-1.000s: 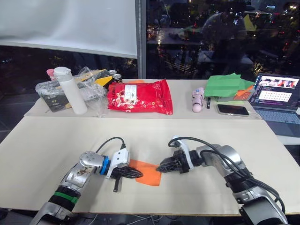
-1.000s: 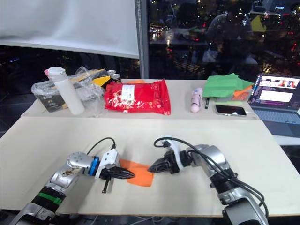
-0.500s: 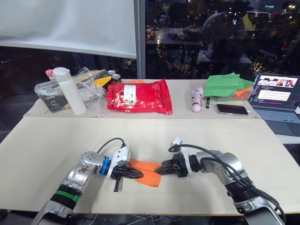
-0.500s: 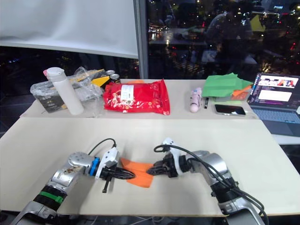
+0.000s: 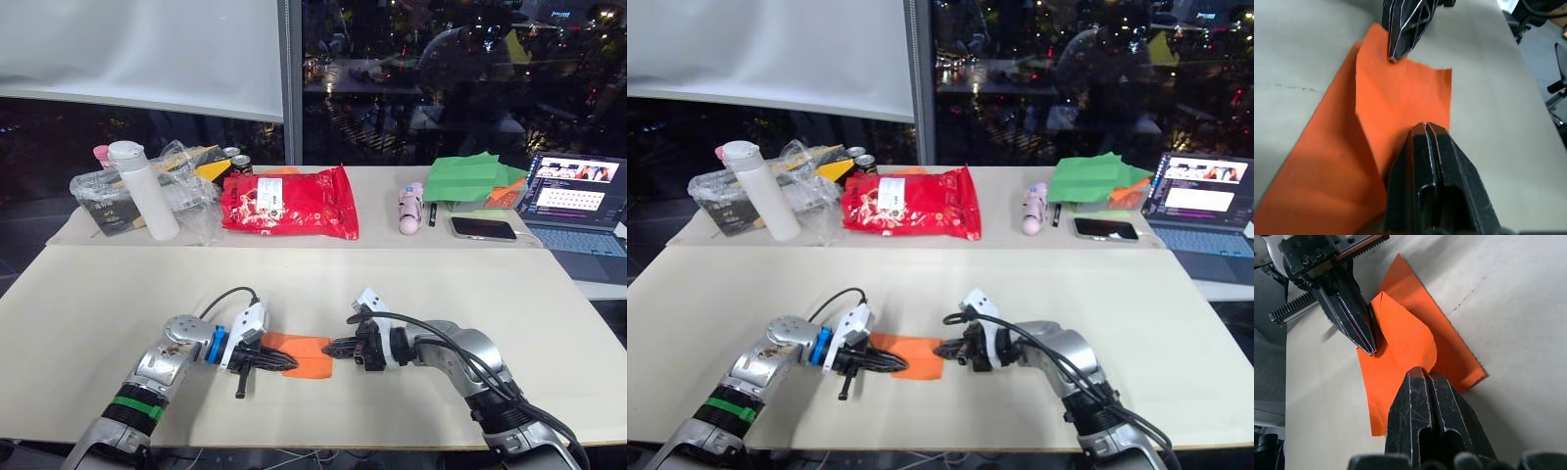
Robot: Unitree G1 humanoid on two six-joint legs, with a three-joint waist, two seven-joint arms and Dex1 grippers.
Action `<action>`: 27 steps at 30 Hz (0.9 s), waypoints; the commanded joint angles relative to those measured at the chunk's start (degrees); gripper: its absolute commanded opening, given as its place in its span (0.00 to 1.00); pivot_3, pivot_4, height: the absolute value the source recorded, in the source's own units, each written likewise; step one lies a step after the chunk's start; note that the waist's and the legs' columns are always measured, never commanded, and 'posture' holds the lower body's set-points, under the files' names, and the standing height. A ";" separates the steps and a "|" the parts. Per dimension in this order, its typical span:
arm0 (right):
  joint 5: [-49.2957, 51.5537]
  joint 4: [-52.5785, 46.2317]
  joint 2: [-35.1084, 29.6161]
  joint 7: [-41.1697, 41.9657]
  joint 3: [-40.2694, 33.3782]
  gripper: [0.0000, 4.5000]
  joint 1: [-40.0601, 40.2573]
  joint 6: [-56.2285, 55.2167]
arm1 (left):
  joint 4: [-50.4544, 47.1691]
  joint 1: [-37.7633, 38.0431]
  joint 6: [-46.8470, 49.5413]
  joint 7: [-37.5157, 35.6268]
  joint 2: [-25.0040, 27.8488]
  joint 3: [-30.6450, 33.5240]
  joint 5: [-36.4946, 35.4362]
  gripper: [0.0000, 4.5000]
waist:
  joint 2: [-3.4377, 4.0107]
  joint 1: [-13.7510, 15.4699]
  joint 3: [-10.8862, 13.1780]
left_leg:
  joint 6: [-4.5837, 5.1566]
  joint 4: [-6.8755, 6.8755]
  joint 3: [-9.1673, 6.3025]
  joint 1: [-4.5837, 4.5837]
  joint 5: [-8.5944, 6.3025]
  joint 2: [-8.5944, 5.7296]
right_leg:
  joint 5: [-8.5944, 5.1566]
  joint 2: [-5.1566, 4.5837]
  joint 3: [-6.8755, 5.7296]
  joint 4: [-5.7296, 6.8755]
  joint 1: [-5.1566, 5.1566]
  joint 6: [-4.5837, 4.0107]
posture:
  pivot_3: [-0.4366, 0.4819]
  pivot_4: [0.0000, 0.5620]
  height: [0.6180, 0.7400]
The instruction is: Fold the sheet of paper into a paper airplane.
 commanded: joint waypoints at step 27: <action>0.92 -0.77 -1.91 0.03 2.51 0.01 1.18 3.94 | 8.20 -2.42 -10.30 4.37 -3.27 2.22 2.44 0.00 | 0.00 0.27 -0.05 | 0.04 0.01 0.00 0.02 -0.02 0.00 | 0.00 0.00 0.00 -0.07 0.05 0.00 | 0.48 0.27 0.83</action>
